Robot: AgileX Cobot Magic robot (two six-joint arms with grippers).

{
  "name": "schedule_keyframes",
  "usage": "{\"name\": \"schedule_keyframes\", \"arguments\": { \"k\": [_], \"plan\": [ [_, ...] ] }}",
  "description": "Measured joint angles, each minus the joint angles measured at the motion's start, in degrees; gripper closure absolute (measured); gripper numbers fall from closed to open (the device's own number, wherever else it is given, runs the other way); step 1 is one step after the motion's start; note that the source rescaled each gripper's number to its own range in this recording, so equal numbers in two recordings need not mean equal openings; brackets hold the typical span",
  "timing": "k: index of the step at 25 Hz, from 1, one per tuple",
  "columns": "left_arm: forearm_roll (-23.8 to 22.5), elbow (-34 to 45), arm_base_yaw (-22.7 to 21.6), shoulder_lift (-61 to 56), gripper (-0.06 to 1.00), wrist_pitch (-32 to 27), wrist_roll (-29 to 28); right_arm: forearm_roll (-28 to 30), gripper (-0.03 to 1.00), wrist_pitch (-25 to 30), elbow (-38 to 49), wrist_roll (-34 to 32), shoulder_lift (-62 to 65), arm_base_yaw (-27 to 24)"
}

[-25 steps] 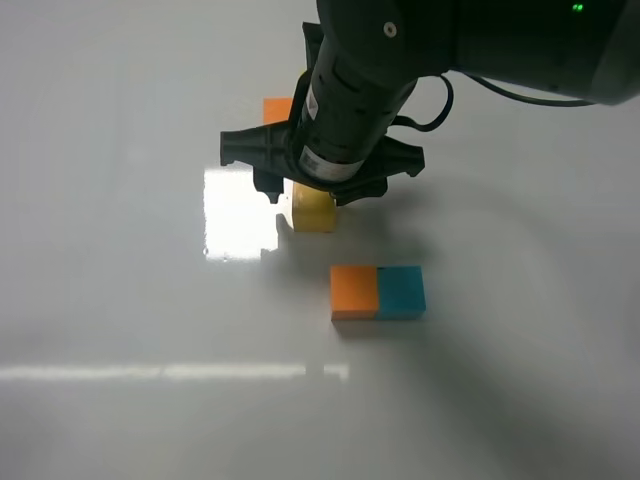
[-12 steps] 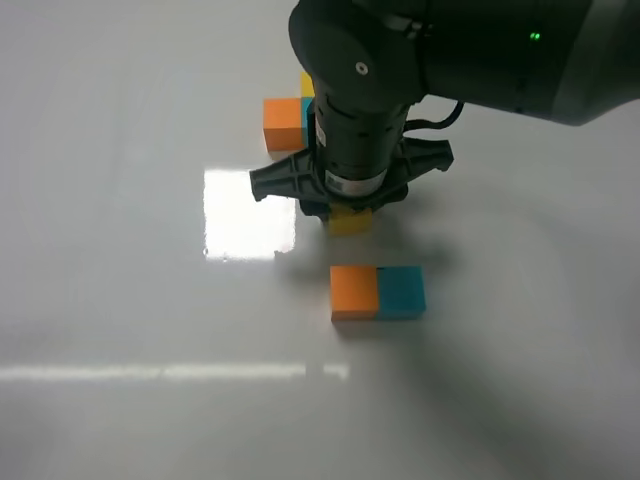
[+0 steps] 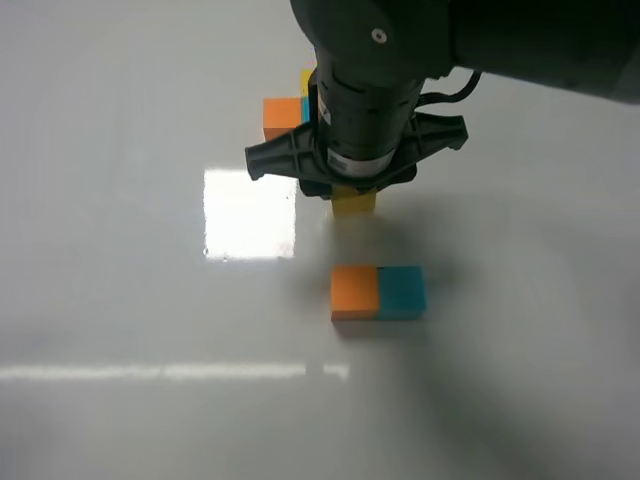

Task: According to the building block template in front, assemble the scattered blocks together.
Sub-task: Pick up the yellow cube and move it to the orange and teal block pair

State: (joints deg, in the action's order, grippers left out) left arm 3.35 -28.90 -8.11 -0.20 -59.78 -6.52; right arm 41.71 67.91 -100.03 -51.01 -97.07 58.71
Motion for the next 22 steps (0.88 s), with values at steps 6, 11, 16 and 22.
{"name": "schedule_keyframes", "arguments": {
  "k": [6, 11, 16, 22],
  "plan": [
    [0.0, 0.0, 0.0, 0.0, 0.19, 0.0, -0.1, -4.0, 0.63, -7.3, 5.3, 4.2, 9.4, -3.6],
    [0.0, 0.0, 0.0, 0.0, 0.19, 0.0, -0.1, -4.8, 0.63, -13.1, 10.3, -1.2, 10.3, -4.5],
    [0.0, 0.0, 0.0, 0.0, 0.19, 0.0, -0.1, -2.4, 0.63, -15.3, 15.7, -6.7, 9.9, -3.0],
    [0.0, 0.0, 0.0, 0.0, 0.19, 0.0, -0.1, -2.4, 0.63, -16.6, 19.5, -8.4, 9.9, -2.9]
  ]
}}
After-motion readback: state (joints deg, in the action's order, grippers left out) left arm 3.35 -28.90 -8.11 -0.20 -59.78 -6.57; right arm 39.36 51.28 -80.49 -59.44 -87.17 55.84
